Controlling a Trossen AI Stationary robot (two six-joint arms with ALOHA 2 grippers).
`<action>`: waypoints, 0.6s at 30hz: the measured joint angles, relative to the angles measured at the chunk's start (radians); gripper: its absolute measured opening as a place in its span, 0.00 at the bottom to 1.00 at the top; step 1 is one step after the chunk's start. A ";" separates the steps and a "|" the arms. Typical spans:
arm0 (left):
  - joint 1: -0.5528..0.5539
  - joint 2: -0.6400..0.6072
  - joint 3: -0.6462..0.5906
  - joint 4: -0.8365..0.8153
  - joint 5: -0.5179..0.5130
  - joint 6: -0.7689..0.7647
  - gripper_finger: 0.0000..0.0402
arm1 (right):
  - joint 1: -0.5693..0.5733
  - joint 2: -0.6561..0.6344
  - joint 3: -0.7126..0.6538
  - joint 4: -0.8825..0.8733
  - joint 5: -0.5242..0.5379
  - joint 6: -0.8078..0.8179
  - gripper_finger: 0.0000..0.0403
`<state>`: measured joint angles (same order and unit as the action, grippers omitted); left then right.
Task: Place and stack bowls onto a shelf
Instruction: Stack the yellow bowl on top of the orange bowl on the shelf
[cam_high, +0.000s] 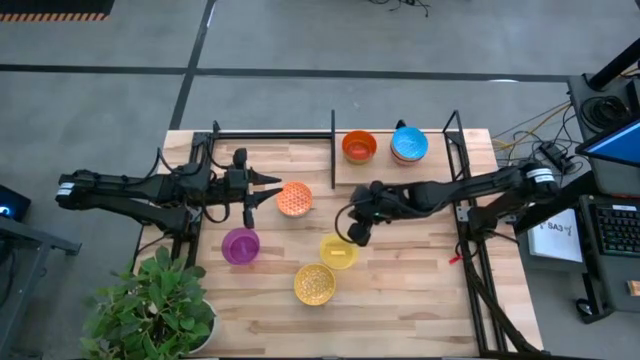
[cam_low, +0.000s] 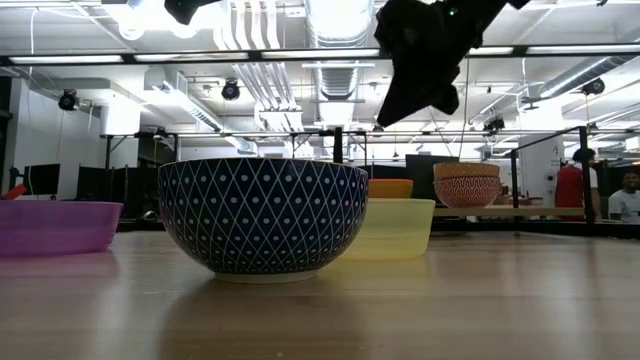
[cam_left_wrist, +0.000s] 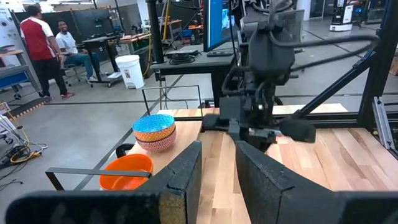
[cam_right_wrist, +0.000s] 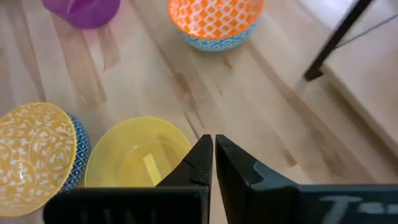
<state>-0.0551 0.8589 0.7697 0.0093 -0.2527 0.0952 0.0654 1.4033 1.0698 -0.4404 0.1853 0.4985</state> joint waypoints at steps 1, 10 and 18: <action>0.000 0.000 0.000 -0.001 0.000 0.000 0.20 | 0.000 0.011 0.000 0.010 -0.011 -0.009 0.03; 0.000 -0.001 0.000 -0.011 0.000 0.000 0.20 | 0.000 0.083 0.000 0.035 -0.161 -0.147 0.23; 0.000 -0.002 0.000 -0.011 0.000 0.000 0.20 | 0.000 0.170 0.000 0.040 -0.160 -0.228 0.40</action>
<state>-0.0552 0.8574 0.7696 -0.0013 -0.2527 0.0952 0.0650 1.5732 1.0698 -0.4004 0.0257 0.2705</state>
